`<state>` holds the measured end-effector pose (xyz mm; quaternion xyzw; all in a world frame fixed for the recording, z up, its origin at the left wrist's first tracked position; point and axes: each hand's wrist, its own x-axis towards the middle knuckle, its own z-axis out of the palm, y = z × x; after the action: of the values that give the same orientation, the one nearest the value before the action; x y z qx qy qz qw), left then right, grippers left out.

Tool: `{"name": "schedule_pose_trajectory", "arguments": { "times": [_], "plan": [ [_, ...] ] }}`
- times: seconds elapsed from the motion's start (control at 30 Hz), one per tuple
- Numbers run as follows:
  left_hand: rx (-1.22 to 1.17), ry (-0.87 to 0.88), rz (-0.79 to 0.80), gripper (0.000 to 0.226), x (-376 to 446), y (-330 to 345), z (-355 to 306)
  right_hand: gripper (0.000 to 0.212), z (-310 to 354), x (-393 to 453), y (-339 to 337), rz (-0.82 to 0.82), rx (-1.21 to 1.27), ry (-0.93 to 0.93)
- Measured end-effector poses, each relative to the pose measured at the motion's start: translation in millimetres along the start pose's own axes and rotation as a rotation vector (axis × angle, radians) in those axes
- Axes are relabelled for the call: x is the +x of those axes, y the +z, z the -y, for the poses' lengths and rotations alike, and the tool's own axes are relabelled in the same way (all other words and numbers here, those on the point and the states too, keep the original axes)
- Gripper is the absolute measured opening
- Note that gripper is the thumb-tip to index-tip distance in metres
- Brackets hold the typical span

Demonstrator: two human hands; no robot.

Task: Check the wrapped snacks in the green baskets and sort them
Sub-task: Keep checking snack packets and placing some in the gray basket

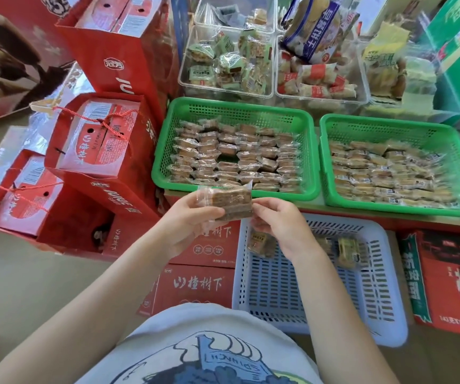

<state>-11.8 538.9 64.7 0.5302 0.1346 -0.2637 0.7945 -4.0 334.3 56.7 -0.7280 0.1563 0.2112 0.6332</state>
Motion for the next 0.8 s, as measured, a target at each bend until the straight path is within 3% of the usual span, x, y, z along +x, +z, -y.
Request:
{"name": "schedule_pose_trajectory", "arguments": {
  "times": [0.13, 0.3, 0.4, 0.5, 0.67, 0.8],
  "plan": [
    [-0.078, -0.036, -0.008, 0.04, 3, -5, 11, 0.007, -2, 0, 0, -0.011, 0.052, 0.02],
    [-0.001, -0.074, -0.069, 0.038, 10, -7, 17, 0.008, -1, 4, -2, -0.035, 0.038, -0.049],
    [0.415, -0.036, -0.084, 0.062, 13, -6, 16, 0.01, -1, 5, 0, -0.223, -0.215, -0.303],
    [0.777, 0.081, -0.048, 0.065, 18, -1, 12, 0.01, -2, 9, 5, -0.252, -0.418, -0.529],
    [0.5, 0.099, -0.164, 0.008, 32, 5, 1, 0.008, 1, 18, 8, -0.189, -0.528, -0.629],
    [0.364, 0.044, -0.199, 0.006, 47, -1, -2, 0.01, 4, 28, 9, -0.159, -0.51, -0.54]
  ]
}}
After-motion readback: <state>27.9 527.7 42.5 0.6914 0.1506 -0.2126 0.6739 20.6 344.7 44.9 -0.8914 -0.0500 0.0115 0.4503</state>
